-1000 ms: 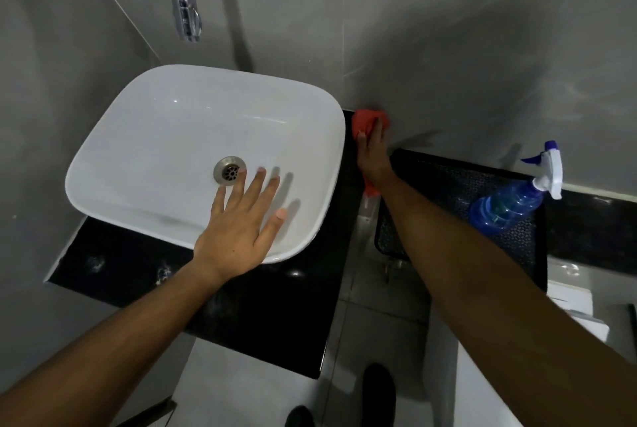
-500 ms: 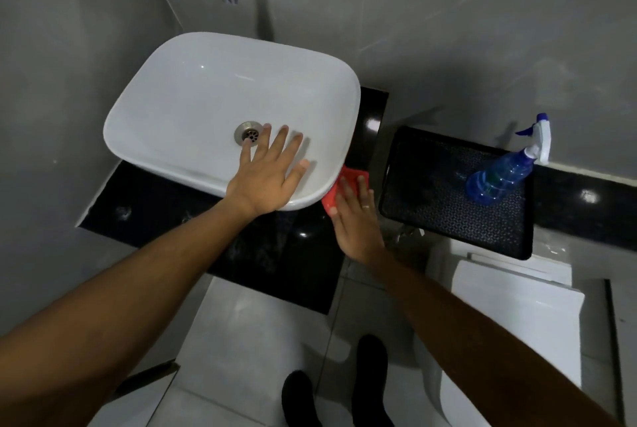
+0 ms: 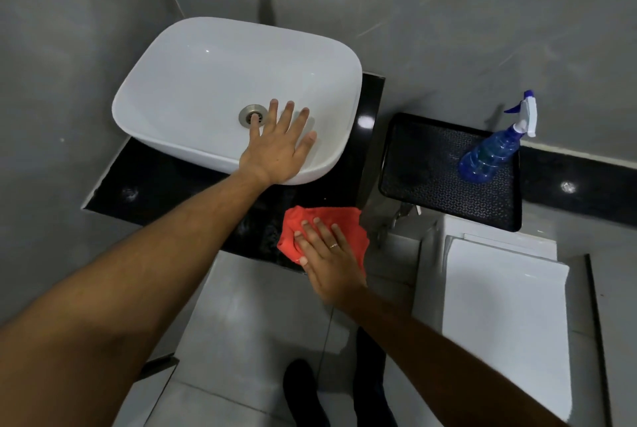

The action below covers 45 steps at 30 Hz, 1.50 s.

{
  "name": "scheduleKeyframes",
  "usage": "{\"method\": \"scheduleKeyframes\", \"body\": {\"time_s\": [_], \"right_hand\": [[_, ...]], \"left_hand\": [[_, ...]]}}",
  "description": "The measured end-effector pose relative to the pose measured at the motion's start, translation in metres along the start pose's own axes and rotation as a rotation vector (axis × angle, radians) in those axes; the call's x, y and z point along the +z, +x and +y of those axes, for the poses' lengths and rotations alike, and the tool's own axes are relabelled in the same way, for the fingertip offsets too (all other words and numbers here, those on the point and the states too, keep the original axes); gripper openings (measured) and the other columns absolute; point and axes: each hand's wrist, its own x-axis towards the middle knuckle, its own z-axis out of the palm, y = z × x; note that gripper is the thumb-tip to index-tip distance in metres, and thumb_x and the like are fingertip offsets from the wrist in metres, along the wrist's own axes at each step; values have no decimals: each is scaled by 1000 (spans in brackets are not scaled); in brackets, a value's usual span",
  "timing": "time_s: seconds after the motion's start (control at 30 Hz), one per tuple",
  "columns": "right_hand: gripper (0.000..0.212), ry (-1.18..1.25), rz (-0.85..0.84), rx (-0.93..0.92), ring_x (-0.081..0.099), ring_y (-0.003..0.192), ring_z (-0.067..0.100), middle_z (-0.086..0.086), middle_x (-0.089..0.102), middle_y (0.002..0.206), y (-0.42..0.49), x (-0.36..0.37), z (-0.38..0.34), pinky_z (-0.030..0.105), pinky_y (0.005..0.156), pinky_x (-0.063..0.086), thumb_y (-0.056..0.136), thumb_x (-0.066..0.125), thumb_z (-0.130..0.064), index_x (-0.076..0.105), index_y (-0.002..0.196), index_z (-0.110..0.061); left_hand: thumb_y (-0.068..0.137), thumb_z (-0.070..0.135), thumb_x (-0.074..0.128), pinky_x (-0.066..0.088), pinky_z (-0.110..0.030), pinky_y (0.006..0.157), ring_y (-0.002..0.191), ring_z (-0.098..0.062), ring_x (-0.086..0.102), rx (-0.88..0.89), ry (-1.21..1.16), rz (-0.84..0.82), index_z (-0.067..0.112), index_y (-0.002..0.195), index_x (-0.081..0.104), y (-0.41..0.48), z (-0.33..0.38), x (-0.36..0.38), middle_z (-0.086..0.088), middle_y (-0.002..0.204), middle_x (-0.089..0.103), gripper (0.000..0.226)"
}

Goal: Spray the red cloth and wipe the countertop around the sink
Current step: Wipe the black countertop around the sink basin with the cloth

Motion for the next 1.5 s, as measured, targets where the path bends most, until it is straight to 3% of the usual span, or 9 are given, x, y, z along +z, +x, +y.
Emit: {"method": "scheduleKeyframes", "body": {"time_s": [0.27,0.43,0.7,0.8,0.9,1.03,1.17,1.27,1.5], "right_hand": [[65,172,-64,726,19,150,41,23,27,160,49,-3,-71,60,120,12,94,43,-31,31,152,-4],[73,492,-61,977,-23,149,37,19,-16,164,105,-6,-70,52,115,-22,101,32,-32,-9,155,-4],[45,423,339,542,44,132,35,15,55,139,54,-35,8,51,113,35,97,41,-20,50,139,-5],[44,384,451,381,43,134,36,19,56,138,71,-62,70,49,115,33,101,39,-26,54,134,0],[53,210,395,109,30,146,35,20,42,153,105,-91,114,46,122,23,103,40,-36,45,143,-1],[62,16,102,-181,10,153,34,19,17,164,145,-114,121,56,122,14,104,29,-43,28,154,-7],[62,16,30,-179,5,153,33,17,12,165,170,-119,104,54,124,7,102,38,-37,22,156,-11],[64,9,11,-115,4,153,33,17,12,165,177,-118,96,55,123,3,102,38,-43,23,156,-11],[70,-64,-49,45,-4,154,32,14,2,166,186,-114,84,55,123,0,100,24,-58,14,158,-18]], "left_hand": [[99,58,5,-6,-62,120,153,-28,-16,-17,39,-1,28,157,3,1,-2,3,-4,168,-1,66],[98,59,4,-8,-60,119,153,-28,-14,-23,27,19,28,157,4,2,-3,5,-5,168,0,67],[100,56,8,-2,-59,122,154,-27,-9,-15,-33,89,24,157,12,-2,-2,1,-6,168,8,65],[104,41,28,17,-55,120,151,-32,17,11,-68,342,15,150,36,-17,4,-1,-12,157,36,54],[97,27,48,37,-47,93,113,-31,49,-17,-95,675,15,121,56,-55,22,15,-12,116,57,27],[89,24,55,46,-49,68,78,-35,57,121,-185,448,14,91,62,-107,71,69,-9,84,61,13],[92,38,48,43,-48,98,117,-34,57,-75,-99,255,12,128,60,-104,102,105,-11,126,62,46],[99,46,27,14,-53,123,152,-31,19,-190,-61,112,13,155,25,-92,103,119,-12,162,27,65],[101,41,22,5,-58,123,154,-26,-11,-155,17,95,13,158,10,-85,89,139,-6,168,6,64]]}}
